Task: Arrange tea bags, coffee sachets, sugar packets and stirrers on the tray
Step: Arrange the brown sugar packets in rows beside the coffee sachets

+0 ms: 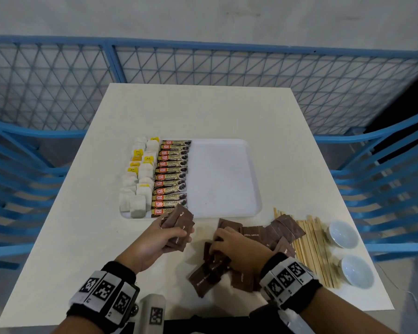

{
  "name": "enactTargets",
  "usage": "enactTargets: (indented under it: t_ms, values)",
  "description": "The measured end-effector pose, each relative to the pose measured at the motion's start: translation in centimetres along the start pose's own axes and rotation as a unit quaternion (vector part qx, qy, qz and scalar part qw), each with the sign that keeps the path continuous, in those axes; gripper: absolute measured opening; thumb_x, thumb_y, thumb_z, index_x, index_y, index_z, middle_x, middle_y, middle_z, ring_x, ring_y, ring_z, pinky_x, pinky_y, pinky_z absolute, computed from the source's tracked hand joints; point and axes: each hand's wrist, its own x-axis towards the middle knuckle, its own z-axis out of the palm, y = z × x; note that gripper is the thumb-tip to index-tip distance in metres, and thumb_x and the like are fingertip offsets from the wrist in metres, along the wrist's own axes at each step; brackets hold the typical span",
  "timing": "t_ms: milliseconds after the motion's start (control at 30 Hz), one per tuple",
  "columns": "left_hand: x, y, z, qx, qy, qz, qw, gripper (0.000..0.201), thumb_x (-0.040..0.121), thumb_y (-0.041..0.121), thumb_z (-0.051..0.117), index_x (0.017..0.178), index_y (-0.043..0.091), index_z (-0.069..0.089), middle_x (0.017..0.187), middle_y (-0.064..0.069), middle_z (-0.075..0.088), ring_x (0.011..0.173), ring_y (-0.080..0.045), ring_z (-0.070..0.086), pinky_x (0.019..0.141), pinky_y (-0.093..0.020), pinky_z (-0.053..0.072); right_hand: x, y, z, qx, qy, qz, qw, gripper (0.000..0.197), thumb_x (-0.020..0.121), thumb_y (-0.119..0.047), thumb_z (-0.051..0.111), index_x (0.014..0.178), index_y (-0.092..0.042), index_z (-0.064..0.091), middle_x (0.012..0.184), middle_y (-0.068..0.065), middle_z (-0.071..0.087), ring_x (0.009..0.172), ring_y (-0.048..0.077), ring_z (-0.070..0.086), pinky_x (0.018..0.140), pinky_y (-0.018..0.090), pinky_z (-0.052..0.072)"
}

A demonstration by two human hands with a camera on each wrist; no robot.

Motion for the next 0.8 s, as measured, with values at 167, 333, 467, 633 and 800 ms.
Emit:
enactTargets:
  t_ms: [167, 333, 467, 633, 800]
  values:
    - [-0.2, 0.0, -0.2, -0.025, -0.018, 0.01, 0.999, 0.046, 0.076, -0.006, 0.063, 0.119, 0.004, 0.053, 0.096, -0.011, 0.071, 0.077, -0.02, 0.069, 0.068, -0.031, 0.055, 0.3, 0.2, -0.9, 0.18, 0.039, 0.062, 0.981, 0.035, 0.082, 0.003, 0.055, 0.111, -0.015, 0.064, 0.115, 0.0, 0.046, 0.106, 0.013, 0.044, 0.093, 0.014, 0.035]
    - [-0.4, 0.0, -0.3, -0.059, -0.025, 0.016, 0.998, 0.062, 0.062, 0.006, 0.068, 0.121, 0.006, 0.052, 0.098, -0.012, 0.07, 0.081, -0.023, 0.068, 0.07, -0.034, 0.055, 0.2, 0.1, -2.9, 0.363, 0.193, 0.079, 0.908, 0.022, 0.08, -0.004, 0.068, 0.096, -0.019, 0.07, 0.101, 0.003, 0.062, 0.092, 0.01, 0.058, 0.082, 0.006, 0.041]
    - [-0.4, 0.2, 0.1, -0.092, -0.062, 0.027, 0.993, 0.064, 0.07, -0.001, 0.075, 0.127, 0.009, 0.05, 0.098, -0.014, 0.066, 0.08, -0.025, 0.066, 0.073, -0.036, 0.055, 1.1, -1.5, -4.8, 0.536, 0.229, 0.049, 0.811, 0.015, 0.083, -0.003, 0.065, 0.092, -0.015, 0.065, 0.087, -0.004, 0.065, 0.075, 0.003, 0.061, 0.072, 0.014, 0.049]
    - [-0.7, 1.1, 0.9, -0.124, -0.067, 0.056, 0.988, 0.045, 0.073, 0.02, 0.064, 0.117, 0.013, 0.059, 0.099, -0.007, 0.07, 0.084, -0.022, 0.068, 0.07, -0.031, 0.057, 2.7, -3.2, -4.9, 0.581, 0.243, 0.043, 0.775, 0.015, 0.09, -0.004, 0.055, 0.099, -0.017, 0.055, 0.085, -0.006, 0.057, 0.079, 0.005, 0.057, 0.078, 0.02, 0.048]
    - [-1.0, 1.4, 1.2, -0.153, -0.062, 0.068, 0.984, 0.035, 0.073, 0.018, 0.064, 0.107, 0.012, 0.063, 0.094, -0.006, 0.073, 0.084, -0.019, 0.07, 0.078, -0.034, 0.058, 4.4, -4.3, -3.8, 0.528, 0.287, 0.05, 0.798, 0.023, 0.09, 0.004, 0.048, 0.106, -0.013, 0.049, 0.104, 0.011, 0.058, 0.087, 0.007, 0.058, 0.08, 0.016, 0.046]
